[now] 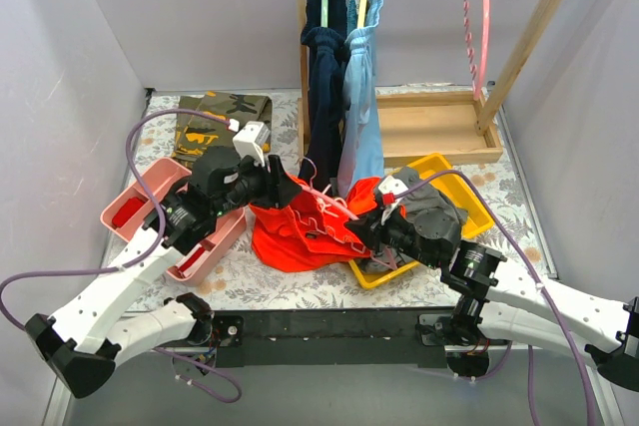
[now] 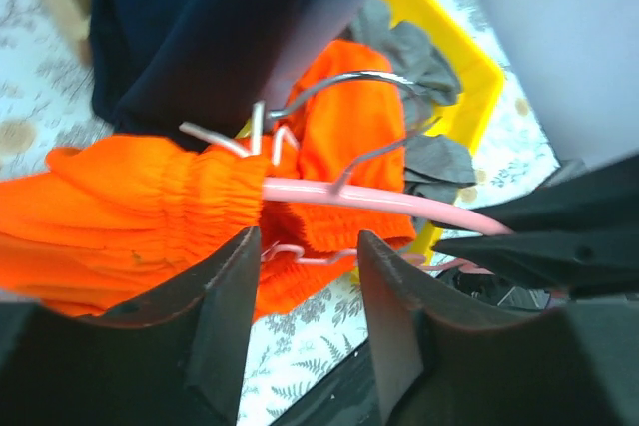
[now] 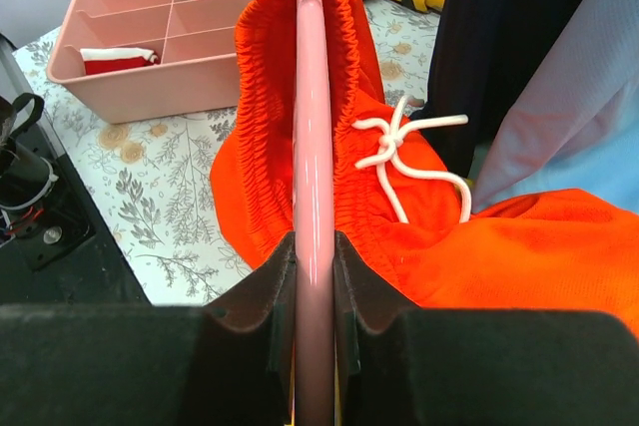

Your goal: Place the shorts on the hanger

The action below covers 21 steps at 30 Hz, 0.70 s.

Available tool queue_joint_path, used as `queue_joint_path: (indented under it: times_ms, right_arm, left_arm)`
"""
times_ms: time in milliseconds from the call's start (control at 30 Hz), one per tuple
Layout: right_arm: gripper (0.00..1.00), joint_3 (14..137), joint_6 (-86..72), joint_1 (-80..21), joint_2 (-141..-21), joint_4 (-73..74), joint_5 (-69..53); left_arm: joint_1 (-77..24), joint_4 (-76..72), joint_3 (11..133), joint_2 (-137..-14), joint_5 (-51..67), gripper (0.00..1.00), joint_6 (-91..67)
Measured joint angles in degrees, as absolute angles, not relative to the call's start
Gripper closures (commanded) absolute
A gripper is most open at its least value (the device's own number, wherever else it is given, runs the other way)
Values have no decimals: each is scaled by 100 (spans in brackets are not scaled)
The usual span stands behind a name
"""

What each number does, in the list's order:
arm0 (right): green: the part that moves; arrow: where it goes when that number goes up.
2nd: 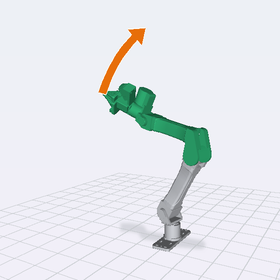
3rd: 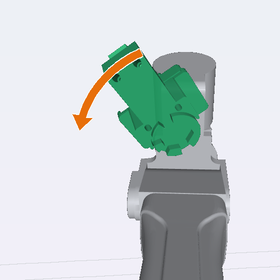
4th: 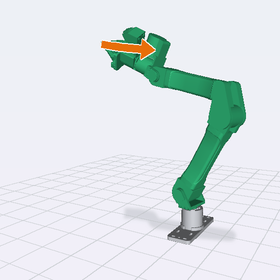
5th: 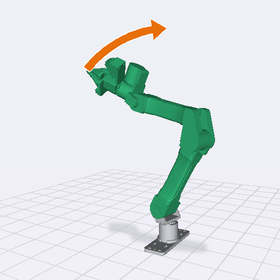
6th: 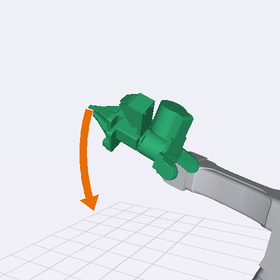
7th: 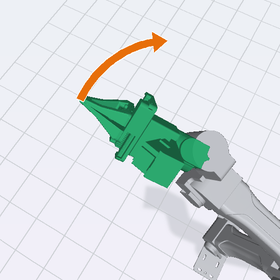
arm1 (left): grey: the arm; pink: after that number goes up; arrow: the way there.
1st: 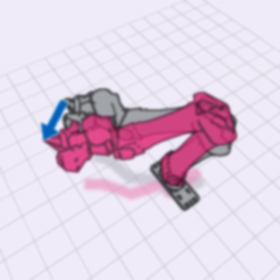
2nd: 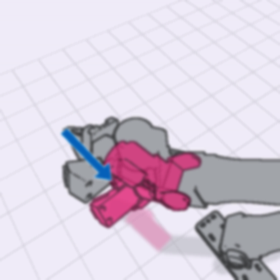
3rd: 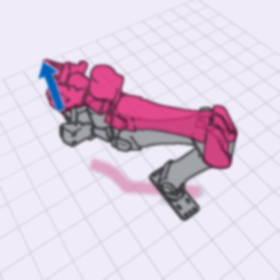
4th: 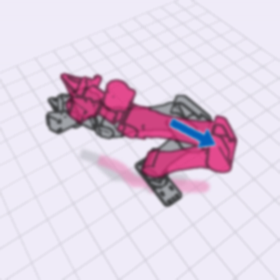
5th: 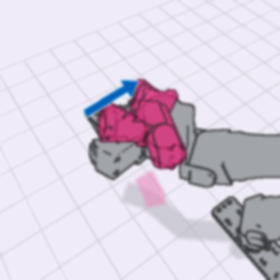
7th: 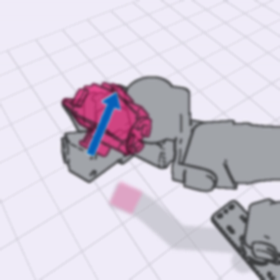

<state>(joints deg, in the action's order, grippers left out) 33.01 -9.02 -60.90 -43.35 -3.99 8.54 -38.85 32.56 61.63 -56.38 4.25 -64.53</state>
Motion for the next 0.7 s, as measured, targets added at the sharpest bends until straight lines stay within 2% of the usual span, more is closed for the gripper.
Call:
queue_joint_path:
  times_ms: [100, 333, 567, 700]
  right_arm:
    - [99, 3214, -904, -6095, -4335, -504, 884]
    - [99, 3201, -904, -6117, -4335, -646, 886]
    - [99, 3201, -906, -6128, -4355, -663, 886]
    - [99, 3201, -904, -6132, -4355, -663, 888]
  left_arm:
    - [-3885, 2836, 5857, -5312, 755, 46, -6158]
    - [-3903, 2147, 5540, -5151, 1293, 37, -5544]
    - [-3927, 1603, 5439, -5599, 1321, 36, -5247]
    - [-3983, 1363, 5419, -5732, 1234, 39, -5140]
